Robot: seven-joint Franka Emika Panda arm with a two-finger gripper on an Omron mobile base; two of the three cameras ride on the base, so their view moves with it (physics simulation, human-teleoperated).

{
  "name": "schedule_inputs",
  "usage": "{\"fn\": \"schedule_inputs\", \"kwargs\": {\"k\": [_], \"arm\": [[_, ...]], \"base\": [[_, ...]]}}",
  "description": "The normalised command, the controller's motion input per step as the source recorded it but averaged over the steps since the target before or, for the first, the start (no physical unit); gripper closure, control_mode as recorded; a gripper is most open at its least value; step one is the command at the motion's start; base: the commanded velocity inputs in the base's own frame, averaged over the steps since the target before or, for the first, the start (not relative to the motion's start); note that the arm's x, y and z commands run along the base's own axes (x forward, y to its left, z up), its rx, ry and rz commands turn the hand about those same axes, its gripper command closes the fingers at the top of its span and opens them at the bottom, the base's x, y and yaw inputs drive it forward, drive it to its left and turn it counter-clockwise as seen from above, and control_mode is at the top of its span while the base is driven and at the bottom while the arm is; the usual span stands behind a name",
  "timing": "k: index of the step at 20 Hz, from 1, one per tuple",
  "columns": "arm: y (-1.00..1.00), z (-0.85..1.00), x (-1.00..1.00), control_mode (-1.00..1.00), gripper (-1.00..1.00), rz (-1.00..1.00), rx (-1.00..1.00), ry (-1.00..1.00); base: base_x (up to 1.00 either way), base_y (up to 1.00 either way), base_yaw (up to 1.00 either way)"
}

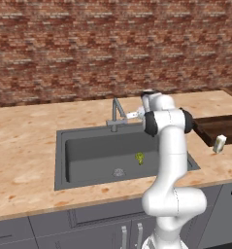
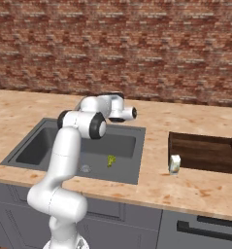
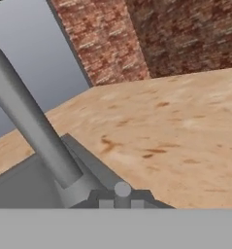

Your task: Pick up all produce items and place them in the sink. Turn on the sink faucet to wash them. Then turn the sink off and put them in the tray.

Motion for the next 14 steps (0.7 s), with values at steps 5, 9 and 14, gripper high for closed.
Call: {"fn": "schedule_inputs", "kwargs": {"k": [5,9,14], "arm": [[0.66,0.32,0.22,-1.0,1.0,0.08,-0.08,-0.01],[0.71,0.22,0.17,-1.0,1.0,0.06,-0.11,-0.01],[0.65,0.14,0.15,-1.0,1.0,0.03,-0.13,-0.02]], "base": [[0.0,0.0,0.0],[0.0,0.0,0.0],[0.0,0.0,0.0]]}}
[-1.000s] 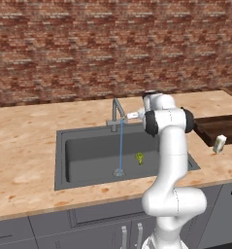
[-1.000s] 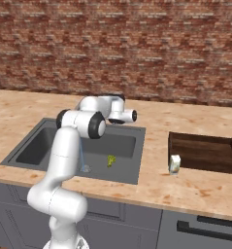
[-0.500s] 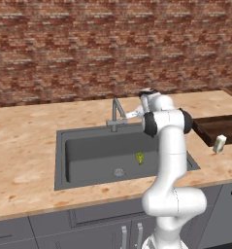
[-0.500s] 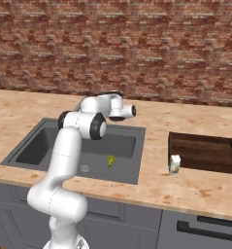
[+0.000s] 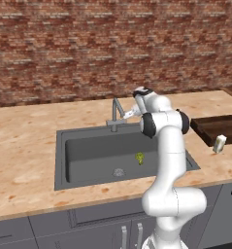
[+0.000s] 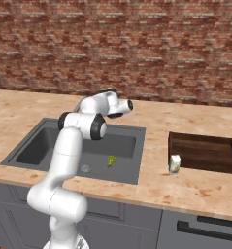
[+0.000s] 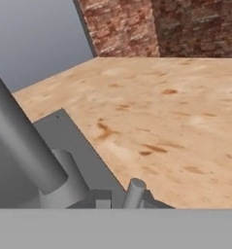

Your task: Pick up all produce items and place them in the sink. Turn on the sink faucet to wash them. Then turn the sink off and put them in the tray.

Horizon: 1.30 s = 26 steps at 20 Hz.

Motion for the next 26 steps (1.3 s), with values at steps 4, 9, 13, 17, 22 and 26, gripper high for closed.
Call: {"fn": "schedule_inputs", "kwargs": {"k": [4,9,13,17,22,26], "arm": [[0.57,0.04,0.15,-1.0,-1.0,0.02,-0.13,-0.03],[0.03,0.02,0.19,-1.0,-1.0,0.0,-0.05,-0.03],[-0.06,0.18,0.16,-1.0,-1.0,0.0,-0.01,-0.03],[-0.2,0.26,0.07,-1.0,-1.0,0.0,0.0,-0.03],[-0.34,0.23,0.0,-1.0,-1.0,0.0,0.0,-0.05],[-0.45,0.23,0.0,-1.0,-1.0,0.0,0.0,-0.07]], "base": [[0.0,0.0,0.0],[0.0,0.0,0.0],[0.0,0.0,0.0],[0.0,0.0,0.0],[0.0,0.0,0.0],[0.0,0.0,0.0]]}}
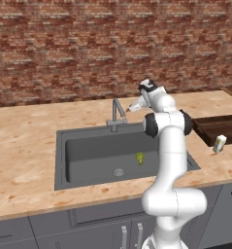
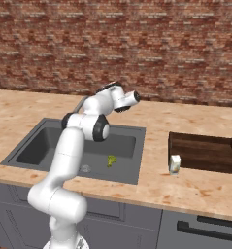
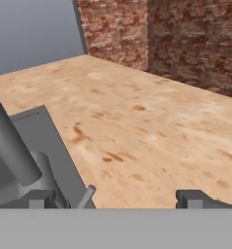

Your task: Pick up all produce items and place them in the sink. Turn on the sink faucet to wash them. Then turn the sink off and put them in the tray.

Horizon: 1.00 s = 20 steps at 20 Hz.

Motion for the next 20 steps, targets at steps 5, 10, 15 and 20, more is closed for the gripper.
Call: {"fn": "schedule_inputs", "kwargs": {"k": [5,10,15,20], "arm": [[-0.41,0.34,-0.12,-1.0,-1.0,0.0,0.0,-0.1],[-0.34,0.49,-0.31,-1.0,-1.0,0.0,-0.02,-0.13],[-0.14,0.48,-0.45,-1.0,-1.0,0.0,-0.02,-0.13],[-0.02,0.5,-0.64,-1.0,-1.0,-0.01,-0.02,-0.12]], "base": [[0.0,0.0,0.0],[0.0,0.0,0.0],[0.0,0.0,0.0],[0.0,0.0,0.0]]}}
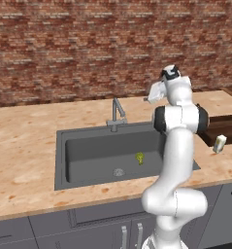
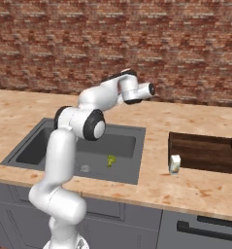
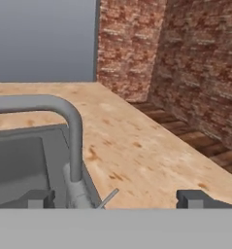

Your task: Pick up all produce items and place them in the sink. Turn on the sink faucet to wash them. Then turn the sink off and put them in the tray.

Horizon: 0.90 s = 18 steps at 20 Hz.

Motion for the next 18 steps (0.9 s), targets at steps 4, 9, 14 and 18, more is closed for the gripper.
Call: {"fn": "schedule_inputs", "kwargs": {"k": [4,9,14,18], "arm": [[0.0,0.45,-0.83,-1.0,-1.0,-0.08,-0.03,-0.11],[0.0,0.45,-0.89,-1.0,-1.0,-0.13,-0.03,-0.08],[0.0,0.47,-0.89,-1.0,-1.0,-0.15,-0.05,-0.05],[0.0,0.36,-0.77,-1.0,-1.0,-0.17,-0.04,-0.01]], "base": [[0.0,0.0,0.0],[0.0,0.0,0.0],[0.0,0.0,0.0],[0.0,0.0,0.0]]}}
